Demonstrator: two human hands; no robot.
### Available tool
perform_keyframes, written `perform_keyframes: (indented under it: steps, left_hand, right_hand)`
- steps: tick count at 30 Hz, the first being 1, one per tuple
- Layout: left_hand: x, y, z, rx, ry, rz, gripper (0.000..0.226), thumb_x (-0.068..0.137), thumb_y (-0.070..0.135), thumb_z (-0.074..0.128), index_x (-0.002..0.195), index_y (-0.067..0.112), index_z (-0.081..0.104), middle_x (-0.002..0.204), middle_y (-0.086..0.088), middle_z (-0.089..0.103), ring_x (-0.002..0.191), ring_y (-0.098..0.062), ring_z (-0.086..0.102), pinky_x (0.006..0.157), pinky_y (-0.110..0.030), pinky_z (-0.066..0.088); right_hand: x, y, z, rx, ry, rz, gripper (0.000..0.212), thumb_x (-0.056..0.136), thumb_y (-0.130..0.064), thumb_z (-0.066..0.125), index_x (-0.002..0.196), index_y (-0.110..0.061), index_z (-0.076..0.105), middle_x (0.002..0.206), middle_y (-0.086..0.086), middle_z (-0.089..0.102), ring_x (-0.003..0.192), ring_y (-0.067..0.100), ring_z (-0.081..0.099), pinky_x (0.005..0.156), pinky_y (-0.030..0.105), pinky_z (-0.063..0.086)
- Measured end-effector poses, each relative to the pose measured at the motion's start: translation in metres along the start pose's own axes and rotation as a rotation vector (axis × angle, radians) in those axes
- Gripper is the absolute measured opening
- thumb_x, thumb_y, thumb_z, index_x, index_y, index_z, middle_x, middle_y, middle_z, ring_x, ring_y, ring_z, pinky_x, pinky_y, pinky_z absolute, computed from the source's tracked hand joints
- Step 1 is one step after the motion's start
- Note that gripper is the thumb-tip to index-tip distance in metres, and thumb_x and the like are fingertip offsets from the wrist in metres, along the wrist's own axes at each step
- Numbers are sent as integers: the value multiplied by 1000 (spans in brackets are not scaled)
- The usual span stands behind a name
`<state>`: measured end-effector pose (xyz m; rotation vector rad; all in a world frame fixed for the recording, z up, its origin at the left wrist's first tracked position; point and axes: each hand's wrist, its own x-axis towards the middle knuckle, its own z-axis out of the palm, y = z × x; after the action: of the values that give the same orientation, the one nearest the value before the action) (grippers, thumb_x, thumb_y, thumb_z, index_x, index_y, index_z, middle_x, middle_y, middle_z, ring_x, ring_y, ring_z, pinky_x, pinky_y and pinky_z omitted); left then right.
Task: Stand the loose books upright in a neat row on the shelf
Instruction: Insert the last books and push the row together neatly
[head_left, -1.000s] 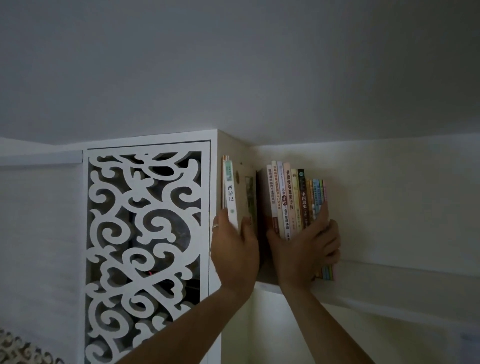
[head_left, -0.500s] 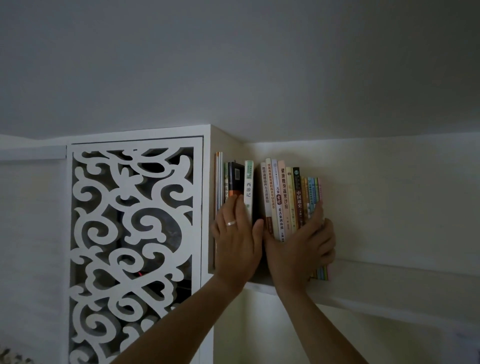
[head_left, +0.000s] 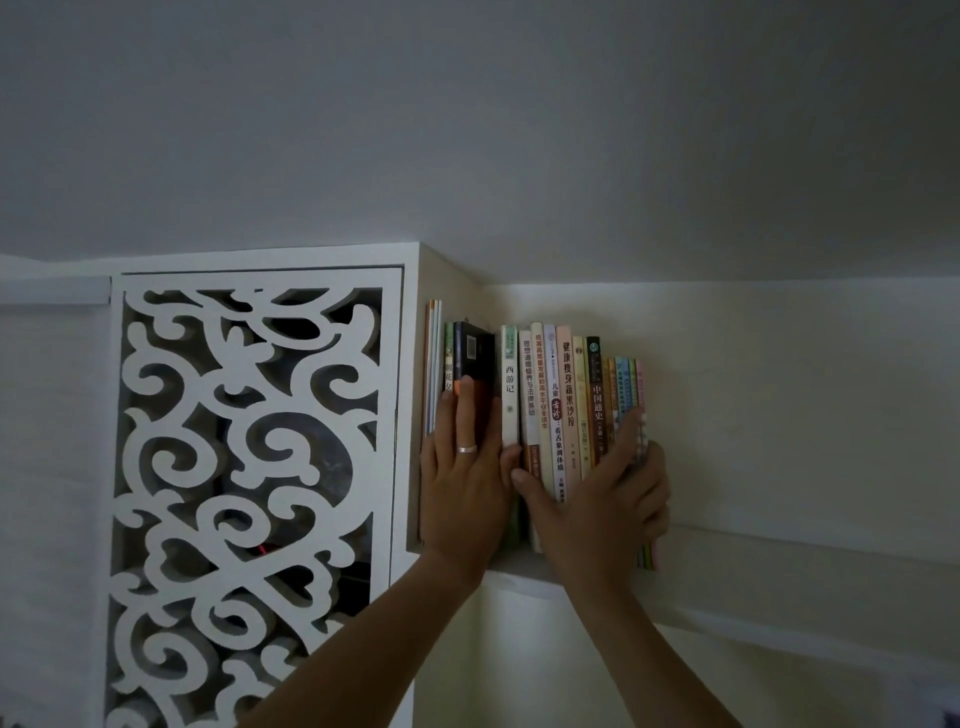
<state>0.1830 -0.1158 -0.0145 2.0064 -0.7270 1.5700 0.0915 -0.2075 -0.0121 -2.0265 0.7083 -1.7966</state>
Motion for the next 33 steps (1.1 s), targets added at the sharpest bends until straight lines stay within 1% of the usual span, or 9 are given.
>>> perform_keyframes:
  steps: [4,9,12,15,17,19,23,27,33]
  left_hand:
    - [2,-1,-3,12,3,15,55,108,47,32,160,28,35,173,-8,13,159,-29,9,126,-38,4]
    - [4,-1,-12,-185,20,-48,50,110,36,28,155,21,44,169,1,26,160,-17,13,127,-29,-2]
    - [8,-6,-17,-173,52,32,46,110,34,36,145,11,54,159,-7,45,151,-23,37,128,-39,25]
    - [30,-10,-34,-258,93,33,40,107,33,42,134,8,57,145,-11,53,111,-22,65,94,-37,60]
    - [53,-10,-51,-296,99,-13,35,107,26,41,135,7,51,146,-12,44,77,-11,63,65,-27,62]
    - [75,-10,-58,-235,57,-27,39,105,19,50,142,8,42,150,-14,35,64,-11,60,54,-27,59]
    - [103,-6,-62,-109,-74,-94,65,96,15,67,150,7,31,156,-14,22,77,-24,68,62,-31,59]
    - [105,-5,-63,-147,-71,-74,47,91,19,73,130,16,48,151,-12,28,93,-25,68,67,-24,53]
    - [99,-8,-69,-273,-67,-60,47,94,19,69,134,19,47,145,-13,36,94,-25,68,75,-33,63]
  right_hand:
    - [1,3,-3,14,-77,8,144,54,-82,76,162,-23,2,160,23,19,145,43,24,111,63,28]
    - [-3,1,-6,-23,-98,-26,150,50,-87,74,162,-21,0,162,24,15,147,45,23,112,65,28]
    - [-7,-6,-6,-72,-109,-23,150,50,-90,71,163,-20,3,161,26,18,145,46,27,111,64,31]
    - [-9,-7,-6,-74,-115,-33,150,49,-91,70,163,-20,4,162,26,17,145,46,27,111,65,30]
    - [-10,-6,-6,-64,-116,-34,149,50,-87,74,163,-21,3,163,25,15,146,46,25,112,64,29]
    - [-10,-6,-6,-58,-122,-30,146,53,-83,76,163,-22,1,164,24,12,147,44,23,113,64,27]
    - [-9,-6,-6,-34,-132,-24,137,62,-75,75,163,-23,-2,164,22,9,148,44,20,114,63,25]
    - [-10,-6,-7,-12,-133,-20,134,64,-71,74,163,-24,-3,165,21,7,148,43,19,115,63,24]
    - [-9,-6,-5,-5,-127,-13,135,63,-67,77,163,-24,-3,165,21,8,148,43,19,114,63,24]
